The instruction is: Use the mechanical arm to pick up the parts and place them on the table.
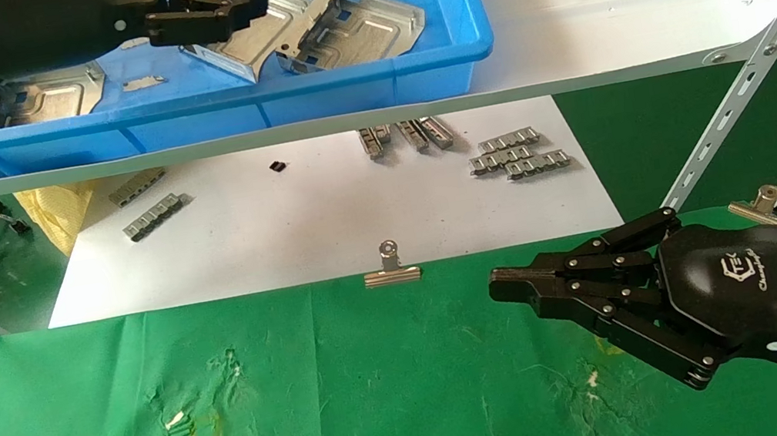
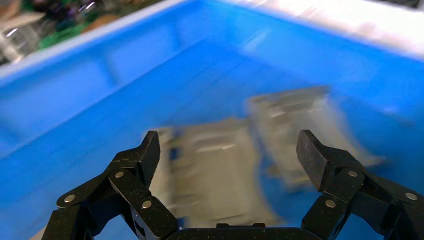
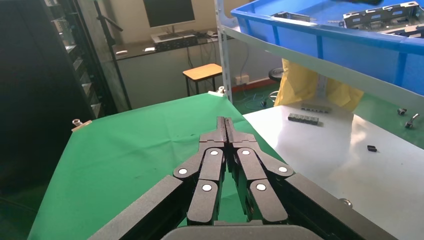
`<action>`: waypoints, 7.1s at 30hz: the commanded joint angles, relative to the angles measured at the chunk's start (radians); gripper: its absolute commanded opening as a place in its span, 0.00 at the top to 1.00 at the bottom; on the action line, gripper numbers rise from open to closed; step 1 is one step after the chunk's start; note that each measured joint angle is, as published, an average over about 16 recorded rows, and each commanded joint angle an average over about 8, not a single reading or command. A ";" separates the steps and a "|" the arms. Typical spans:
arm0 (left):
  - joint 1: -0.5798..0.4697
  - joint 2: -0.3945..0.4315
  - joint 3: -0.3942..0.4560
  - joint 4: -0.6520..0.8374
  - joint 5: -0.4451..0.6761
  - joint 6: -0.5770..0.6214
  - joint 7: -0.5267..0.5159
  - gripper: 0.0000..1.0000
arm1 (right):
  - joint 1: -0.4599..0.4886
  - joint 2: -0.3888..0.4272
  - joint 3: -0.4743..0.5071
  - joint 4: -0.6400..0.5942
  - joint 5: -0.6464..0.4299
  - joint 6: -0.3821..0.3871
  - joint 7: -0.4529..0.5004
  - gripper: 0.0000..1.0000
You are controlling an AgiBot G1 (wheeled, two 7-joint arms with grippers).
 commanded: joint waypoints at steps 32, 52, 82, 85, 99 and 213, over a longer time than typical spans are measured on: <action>-0.145 0.129 0.076 0.311 0.129 -0.125 0.134 1.00 | 0.000 0.000 0.000 0.000 0.000 0.000 0.000 1.00; -0.141 0.130 0.055 0.338 0.101 -0.224 0.149 1.00 | 0.000 0.000 0.000 0.000 0.000 0.000 0.000 1.00; 0.028 -0.223 0.089 -0.198 -0.225 0.453 0.351 1.00 | 0.000 0.000 0.000 0.000 0.000 0.000 0.000 0.00; 0.091 -0.311 0.144 -0.326 -0.301 0.448 0.353 1.00 | 0.000 0.000 0.000 0.000 0.000 0.000 0.000 0.00; 0.263 -0.409 0.333 -0.242 -0.319 0.413 0.724 1.00 | 0.000 0.000 0.000 0.000 0.000 0.000 0.000 0.00; 0.878 -0.487 -0.244 -0.926 -0.579 0.340 -0.041 0.00 | 0.000 0.000 0.000 0.000 0.000 0.000 0.000 0.00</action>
